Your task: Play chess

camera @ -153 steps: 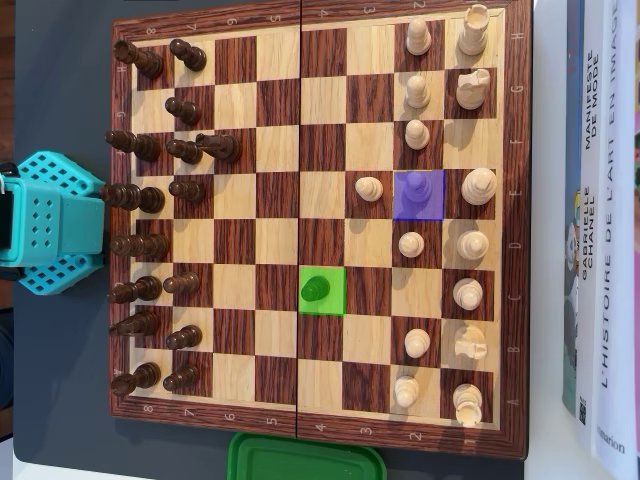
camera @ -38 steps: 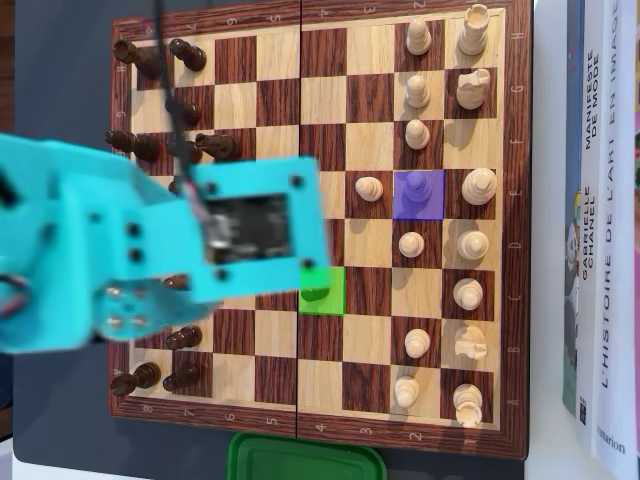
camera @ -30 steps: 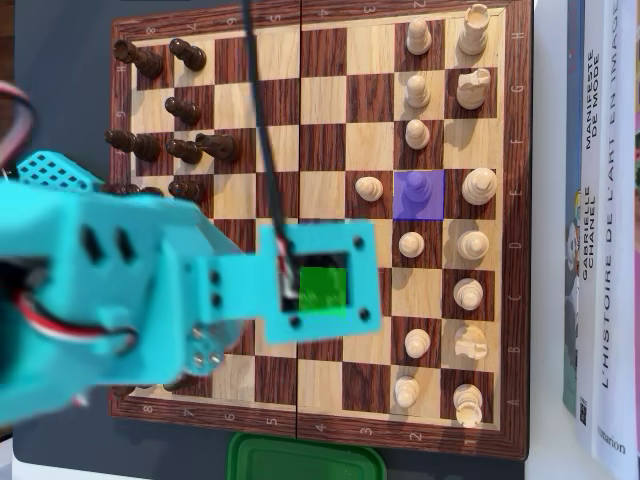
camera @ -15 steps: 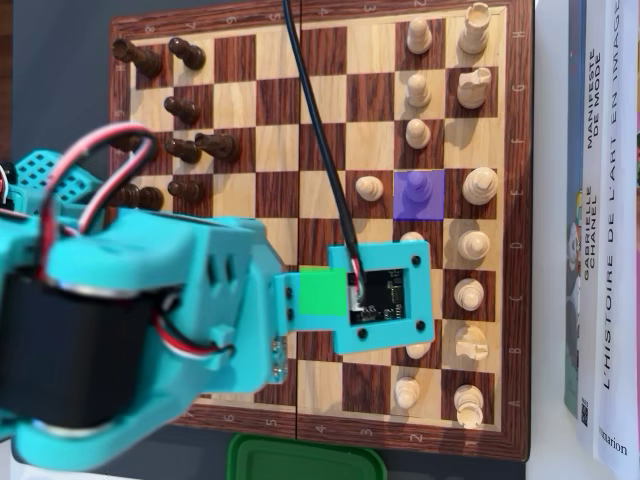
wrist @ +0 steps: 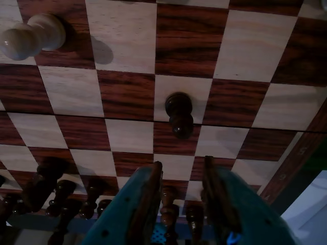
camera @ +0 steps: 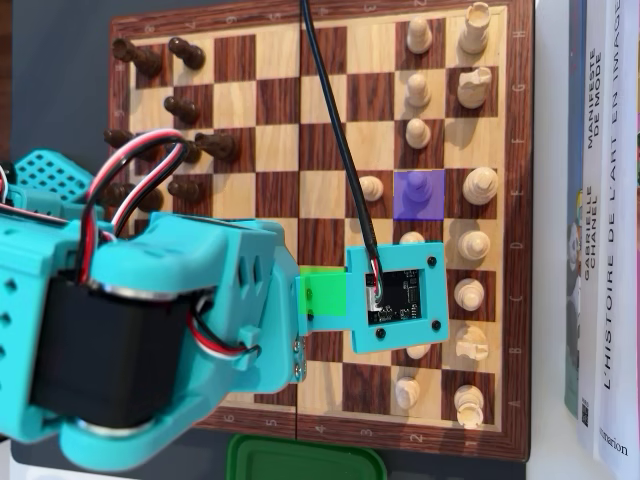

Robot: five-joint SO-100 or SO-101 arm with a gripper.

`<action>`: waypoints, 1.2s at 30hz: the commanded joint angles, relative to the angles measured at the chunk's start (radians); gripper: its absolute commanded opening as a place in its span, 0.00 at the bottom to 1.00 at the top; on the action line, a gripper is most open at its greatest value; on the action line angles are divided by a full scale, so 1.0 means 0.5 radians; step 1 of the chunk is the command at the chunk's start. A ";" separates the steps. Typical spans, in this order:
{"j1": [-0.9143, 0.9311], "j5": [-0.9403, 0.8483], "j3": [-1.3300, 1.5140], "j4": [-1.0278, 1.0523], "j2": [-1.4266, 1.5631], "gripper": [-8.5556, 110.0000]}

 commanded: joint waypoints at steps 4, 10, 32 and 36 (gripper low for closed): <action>-0.006 -0.006 -0.095 -0.006 0.012 0.21; -0.025 0.009 -0.083 -0.012 -0.015 0.21; -0.040 -0.003 -0.153 -0.110 -0.301 0.21; -0.034 -0.006 -0.153 -0.114 -0.304 0.21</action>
